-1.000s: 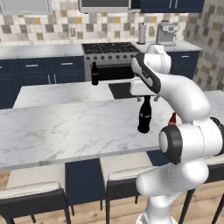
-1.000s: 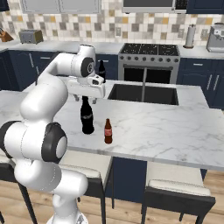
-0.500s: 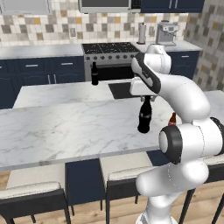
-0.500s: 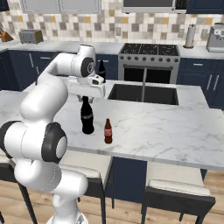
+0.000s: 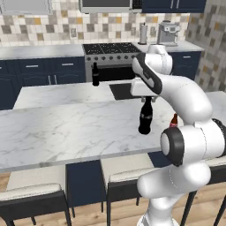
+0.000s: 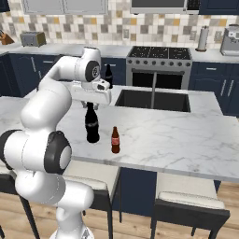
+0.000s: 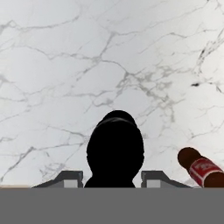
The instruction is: Place the large bottle from the dining counter next to the other large bottle outside the sink, and place the small bottle from the dining counter next to the other small bottle inside the sink.
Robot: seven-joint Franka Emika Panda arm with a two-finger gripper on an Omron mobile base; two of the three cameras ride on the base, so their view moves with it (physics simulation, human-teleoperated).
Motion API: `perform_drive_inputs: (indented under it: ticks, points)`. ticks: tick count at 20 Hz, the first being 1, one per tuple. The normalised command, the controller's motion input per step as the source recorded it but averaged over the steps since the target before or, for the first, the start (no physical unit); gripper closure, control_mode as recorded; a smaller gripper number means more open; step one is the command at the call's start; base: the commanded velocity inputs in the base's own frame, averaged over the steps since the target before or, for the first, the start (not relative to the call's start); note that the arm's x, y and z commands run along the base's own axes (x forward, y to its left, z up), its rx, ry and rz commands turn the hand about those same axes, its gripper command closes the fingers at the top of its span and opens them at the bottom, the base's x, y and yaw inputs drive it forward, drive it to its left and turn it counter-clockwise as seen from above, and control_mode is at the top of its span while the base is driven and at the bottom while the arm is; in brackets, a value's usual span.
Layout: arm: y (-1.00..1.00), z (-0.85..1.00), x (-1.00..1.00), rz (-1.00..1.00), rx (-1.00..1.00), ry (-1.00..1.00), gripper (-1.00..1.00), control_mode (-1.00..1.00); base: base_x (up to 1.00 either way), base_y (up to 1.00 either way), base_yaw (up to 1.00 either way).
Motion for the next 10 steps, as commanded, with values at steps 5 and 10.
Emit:
perform_drive_inputs:
  ticks: [5, 10]
  points:
    - [0.12, 0.45, -0.27, 0.0, 0.0, 0.0, 1.0, -1.0, 0.0, 0.0, 0.0]
    - [0.19, 0.49, -0.25, 0.01, 0.0, 0.0, 1.0, -1.0, 0.0, 0.0, 0.0]
